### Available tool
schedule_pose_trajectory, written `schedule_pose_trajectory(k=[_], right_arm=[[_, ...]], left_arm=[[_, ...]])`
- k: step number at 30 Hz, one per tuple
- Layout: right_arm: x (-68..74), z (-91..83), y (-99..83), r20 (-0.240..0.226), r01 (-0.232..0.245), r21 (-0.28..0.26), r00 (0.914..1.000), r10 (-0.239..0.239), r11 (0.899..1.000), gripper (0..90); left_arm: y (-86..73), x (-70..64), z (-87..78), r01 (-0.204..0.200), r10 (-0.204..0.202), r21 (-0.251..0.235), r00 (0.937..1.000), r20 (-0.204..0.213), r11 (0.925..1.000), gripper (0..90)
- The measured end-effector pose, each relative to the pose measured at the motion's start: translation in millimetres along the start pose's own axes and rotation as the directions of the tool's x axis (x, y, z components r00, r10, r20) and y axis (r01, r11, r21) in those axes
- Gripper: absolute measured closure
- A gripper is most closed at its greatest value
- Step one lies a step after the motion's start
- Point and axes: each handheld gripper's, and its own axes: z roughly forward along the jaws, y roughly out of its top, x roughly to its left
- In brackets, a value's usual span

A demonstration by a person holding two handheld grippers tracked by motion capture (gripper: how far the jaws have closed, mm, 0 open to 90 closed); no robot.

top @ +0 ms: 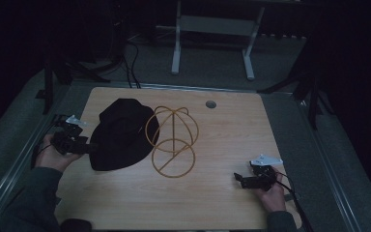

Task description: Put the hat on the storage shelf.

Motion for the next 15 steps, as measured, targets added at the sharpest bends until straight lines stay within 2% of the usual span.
schedule_pose_trajectory(k=[4, 15], right_arm=[[2.2, -0.8, -0.5, 0.001, -0.004, -0.003, 1.0, 0.004, 1.0, 14.9], [2.4, -0.8, -0.6, 0.001, -0.003, -0.003, 1.0, 0.003, 1.0, 14.9]], left_arm=[[6.9, -3.8, 2.0, 0.001, -0.001, 0.015, 0.9999, -0.011, 0.9999, 46.6], [23.1, -9.5, 0.1, -0.008, 0.008, 0.02, 1.0, 0.001, 0.9998, 47.9]])
